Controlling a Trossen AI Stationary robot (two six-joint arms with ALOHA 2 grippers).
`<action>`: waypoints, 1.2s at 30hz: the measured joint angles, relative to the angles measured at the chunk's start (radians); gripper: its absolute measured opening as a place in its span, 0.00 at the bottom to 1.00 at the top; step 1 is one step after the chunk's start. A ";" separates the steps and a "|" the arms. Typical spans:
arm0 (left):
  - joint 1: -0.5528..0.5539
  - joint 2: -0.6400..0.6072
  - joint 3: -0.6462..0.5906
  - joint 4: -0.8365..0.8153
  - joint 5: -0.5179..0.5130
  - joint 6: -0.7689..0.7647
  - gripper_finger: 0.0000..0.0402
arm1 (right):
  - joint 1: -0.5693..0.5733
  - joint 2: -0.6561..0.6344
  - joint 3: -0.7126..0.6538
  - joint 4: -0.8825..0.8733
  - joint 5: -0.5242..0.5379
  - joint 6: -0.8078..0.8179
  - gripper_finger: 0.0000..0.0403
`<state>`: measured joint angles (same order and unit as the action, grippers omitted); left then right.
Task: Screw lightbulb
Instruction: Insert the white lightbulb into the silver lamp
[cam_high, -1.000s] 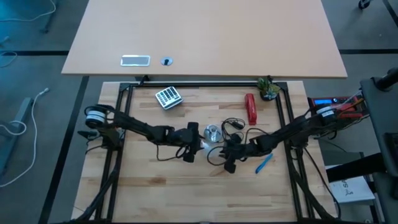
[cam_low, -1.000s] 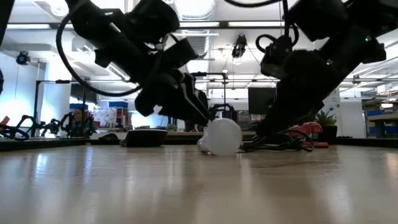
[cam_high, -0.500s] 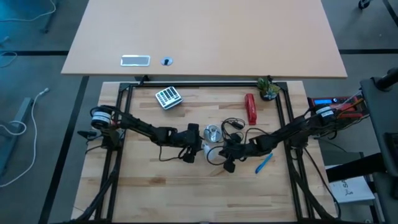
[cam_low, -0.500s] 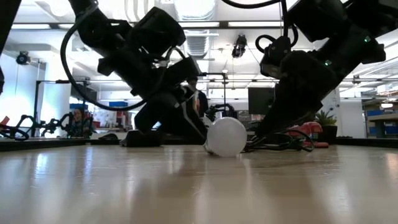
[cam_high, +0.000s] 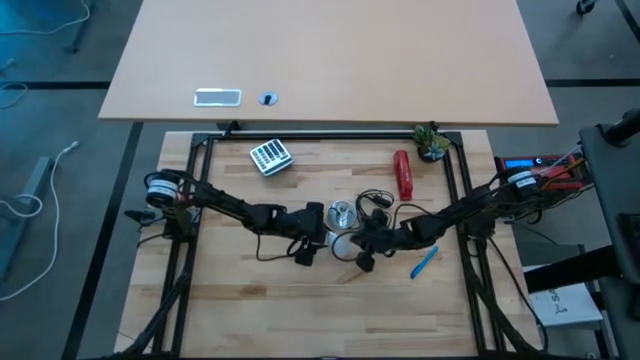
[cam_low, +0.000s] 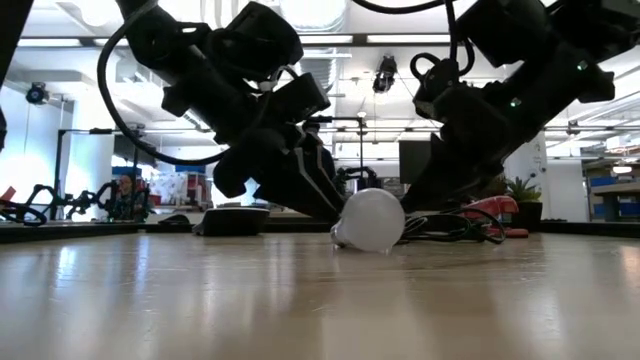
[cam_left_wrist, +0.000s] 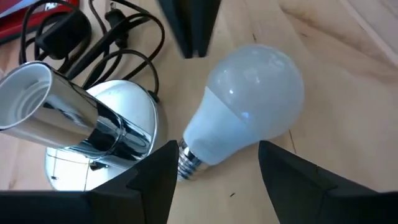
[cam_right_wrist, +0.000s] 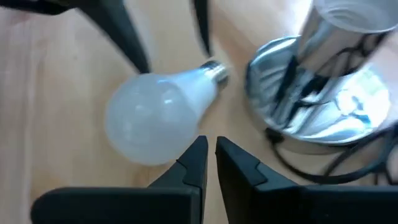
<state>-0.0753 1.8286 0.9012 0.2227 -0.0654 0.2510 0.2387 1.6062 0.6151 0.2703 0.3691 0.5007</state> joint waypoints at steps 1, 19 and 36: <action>0.000 0.000 0.000 0.002 0.000 -0.008 0.52 | -0.004 0.000 0.000 0.001 0.002 0.000 0.07; 0.000 0.000 0.000 0.009 -0.001 -0.086 0.51 | -0.022 0.088 0.000 0.115 -0.066 -0.004 0.06; -0.013 0.001 -0.001 -0.035 0.115 -0.066 0.49 | -0.025 0.156 0.000 0.315 -0.134 -0.022 0.05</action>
<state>-0.0888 1.8294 0.9001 0.1879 0.0491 0.1845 0.2137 1.7626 0.6151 0.5850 0.2356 0.4788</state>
